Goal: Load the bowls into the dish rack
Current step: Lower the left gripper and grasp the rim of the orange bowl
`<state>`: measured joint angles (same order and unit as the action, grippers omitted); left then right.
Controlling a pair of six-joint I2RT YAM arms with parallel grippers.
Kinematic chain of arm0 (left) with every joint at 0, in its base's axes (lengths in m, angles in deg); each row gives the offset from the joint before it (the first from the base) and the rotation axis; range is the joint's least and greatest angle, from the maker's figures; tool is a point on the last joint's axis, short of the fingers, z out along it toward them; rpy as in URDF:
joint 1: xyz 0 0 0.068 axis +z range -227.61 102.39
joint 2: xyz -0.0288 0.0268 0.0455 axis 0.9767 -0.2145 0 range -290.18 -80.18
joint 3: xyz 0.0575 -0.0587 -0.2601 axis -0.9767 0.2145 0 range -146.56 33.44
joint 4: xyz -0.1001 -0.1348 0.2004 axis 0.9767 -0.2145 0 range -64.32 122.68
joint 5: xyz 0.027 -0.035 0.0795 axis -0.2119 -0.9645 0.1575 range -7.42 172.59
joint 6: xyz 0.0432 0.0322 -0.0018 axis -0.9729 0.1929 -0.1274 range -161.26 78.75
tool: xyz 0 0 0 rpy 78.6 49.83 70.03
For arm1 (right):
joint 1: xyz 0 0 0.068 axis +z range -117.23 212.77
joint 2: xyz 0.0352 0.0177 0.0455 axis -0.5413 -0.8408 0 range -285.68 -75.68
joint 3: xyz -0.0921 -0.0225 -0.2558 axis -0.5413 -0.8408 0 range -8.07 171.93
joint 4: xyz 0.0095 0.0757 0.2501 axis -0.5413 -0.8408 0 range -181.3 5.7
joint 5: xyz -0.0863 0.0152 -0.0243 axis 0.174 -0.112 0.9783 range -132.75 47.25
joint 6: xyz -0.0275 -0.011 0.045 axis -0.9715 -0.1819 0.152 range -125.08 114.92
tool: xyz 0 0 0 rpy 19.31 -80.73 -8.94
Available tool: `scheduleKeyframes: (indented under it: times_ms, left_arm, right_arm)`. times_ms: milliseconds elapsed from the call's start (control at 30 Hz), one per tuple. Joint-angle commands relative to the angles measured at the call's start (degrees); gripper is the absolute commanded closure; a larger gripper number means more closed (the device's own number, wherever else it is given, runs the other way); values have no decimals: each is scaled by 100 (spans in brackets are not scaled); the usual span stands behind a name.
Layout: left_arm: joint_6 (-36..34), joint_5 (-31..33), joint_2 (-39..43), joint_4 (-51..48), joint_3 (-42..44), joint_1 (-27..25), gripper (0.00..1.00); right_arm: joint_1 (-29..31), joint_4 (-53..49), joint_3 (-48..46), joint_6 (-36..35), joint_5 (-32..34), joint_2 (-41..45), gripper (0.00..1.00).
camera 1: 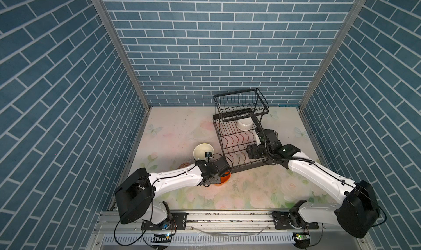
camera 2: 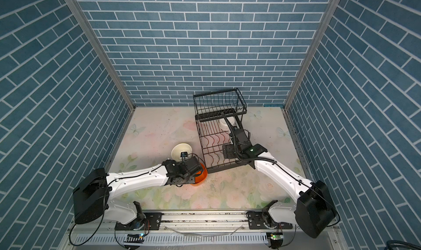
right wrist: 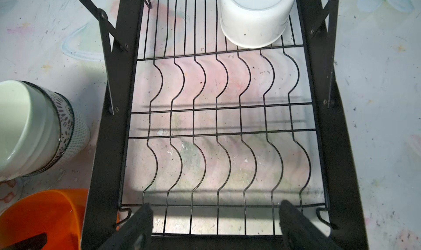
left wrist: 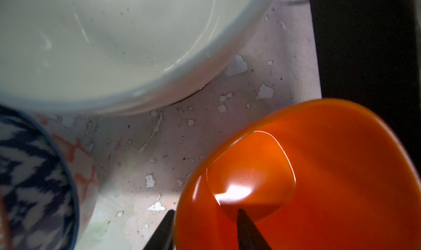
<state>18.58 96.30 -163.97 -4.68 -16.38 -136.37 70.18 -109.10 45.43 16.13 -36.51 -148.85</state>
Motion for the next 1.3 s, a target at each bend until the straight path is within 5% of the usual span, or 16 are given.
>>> scheduleKeyframes:
  times_ms: [0, 700, 1267]
  left_arm:
    - [67, 38, -85, -12, 95, -30, 60]
    - [58, 217, 386, -92, 332, -30, 99]
    - [-634, 386, 1814, 1011, 938, -17, 100]
  right_arm:
    - [12, 90, -129, 199, 87, -31, 14]
    - [15, 143, -182, 103, -152, -28, 14]
    - [-180, -305, 293, -135, -1658, 114, 12]
